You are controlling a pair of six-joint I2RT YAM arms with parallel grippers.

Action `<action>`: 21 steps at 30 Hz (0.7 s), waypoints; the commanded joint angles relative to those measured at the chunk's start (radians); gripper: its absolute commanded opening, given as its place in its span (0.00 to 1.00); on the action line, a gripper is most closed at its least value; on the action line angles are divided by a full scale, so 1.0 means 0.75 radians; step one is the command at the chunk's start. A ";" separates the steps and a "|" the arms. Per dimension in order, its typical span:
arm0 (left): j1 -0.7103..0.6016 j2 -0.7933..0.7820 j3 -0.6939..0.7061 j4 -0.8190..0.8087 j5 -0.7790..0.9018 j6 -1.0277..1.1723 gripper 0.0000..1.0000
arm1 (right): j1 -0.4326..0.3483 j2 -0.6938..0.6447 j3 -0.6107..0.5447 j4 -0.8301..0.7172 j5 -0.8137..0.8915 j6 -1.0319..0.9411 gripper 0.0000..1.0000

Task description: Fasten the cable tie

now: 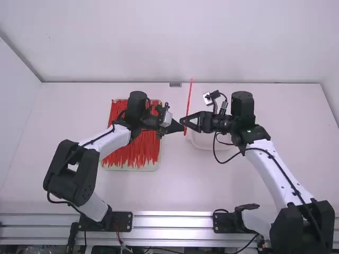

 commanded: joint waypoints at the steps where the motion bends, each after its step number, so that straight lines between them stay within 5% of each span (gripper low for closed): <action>1: 0.003 0.005 -0.005 0.001 0.015 -0.013 0.02 | 0.002 -0.017 0.002 0.018 -0.017 -0.004 0.46; 15: 0.014 0.005 -0.005 0.197 0.072 -0.227 0.02 | 0.002 -0.017 0.002 -0.025 -0.012 -0.023 0.32; 21: 0.026 0.005 -0.005 0.246 0.084 -0.256 0.02 | 0.003 -0.017 0.002 -0.054 -0.007 -0.043 0.11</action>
